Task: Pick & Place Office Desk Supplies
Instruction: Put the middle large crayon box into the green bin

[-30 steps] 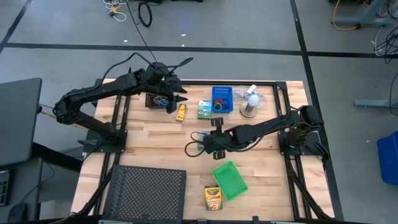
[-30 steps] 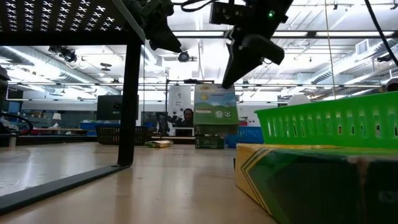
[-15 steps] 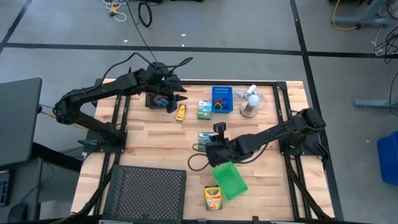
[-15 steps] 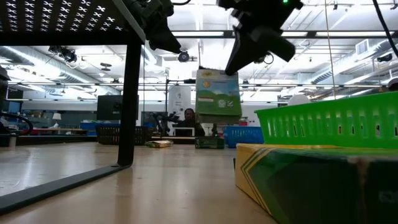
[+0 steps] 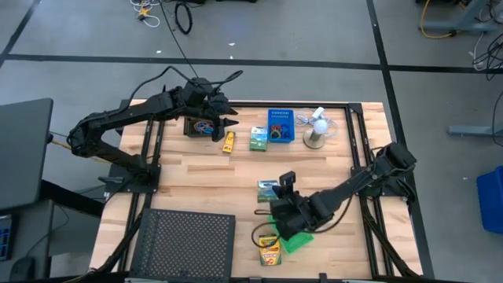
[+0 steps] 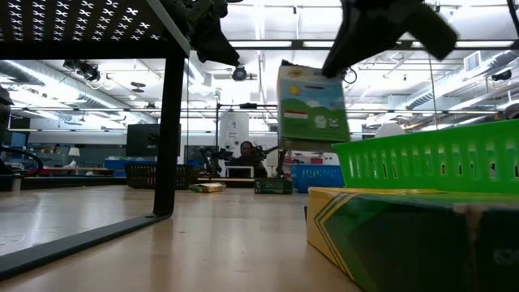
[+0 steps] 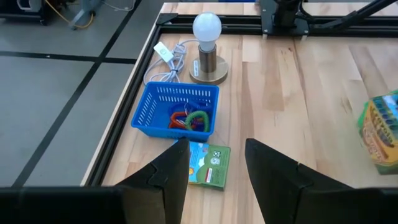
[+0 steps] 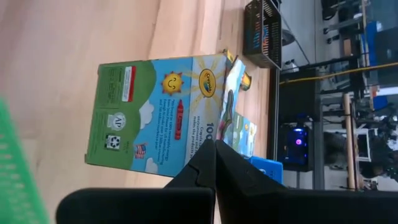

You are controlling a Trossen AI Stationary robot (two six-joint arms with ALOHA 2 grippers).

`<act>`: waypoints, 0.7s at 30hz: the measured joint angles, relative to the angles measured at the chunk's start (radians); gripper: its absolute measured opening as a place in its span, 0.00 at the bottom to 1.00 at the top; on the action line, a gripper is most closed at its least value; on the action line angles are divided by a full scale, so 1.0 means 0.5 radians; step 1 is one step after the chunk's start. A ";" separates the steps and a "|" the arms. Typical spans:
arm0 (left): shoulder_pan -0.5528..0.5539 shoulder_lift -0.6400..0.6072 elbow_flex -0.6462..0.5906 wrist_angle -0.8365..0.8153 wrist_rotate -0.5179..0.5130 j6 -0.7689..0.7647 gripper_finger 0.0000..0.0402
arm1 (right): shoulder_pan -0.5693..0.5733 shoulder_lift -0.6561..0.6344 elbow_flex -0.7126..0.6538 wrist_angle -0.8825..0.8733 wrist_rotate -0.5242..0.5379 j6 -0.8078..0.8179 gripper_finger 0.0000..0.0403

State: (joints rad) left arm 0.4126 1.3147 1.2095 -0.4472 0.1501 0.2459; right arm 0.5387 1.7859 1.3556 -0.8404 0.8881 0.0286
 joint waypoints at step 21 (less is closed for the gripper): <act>-0.002 -0.001 0.000 0.012 0.001 -0.103 0.41 | 0.394 0.001 0.353 -0.634 0.230 0.391 0.00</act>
State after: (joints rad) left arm 0.4118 1.3144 1.2095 -0.4412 0.1504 0.1943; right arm 0.7355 1.7863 1.5323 -1.1572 1.0031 0.2239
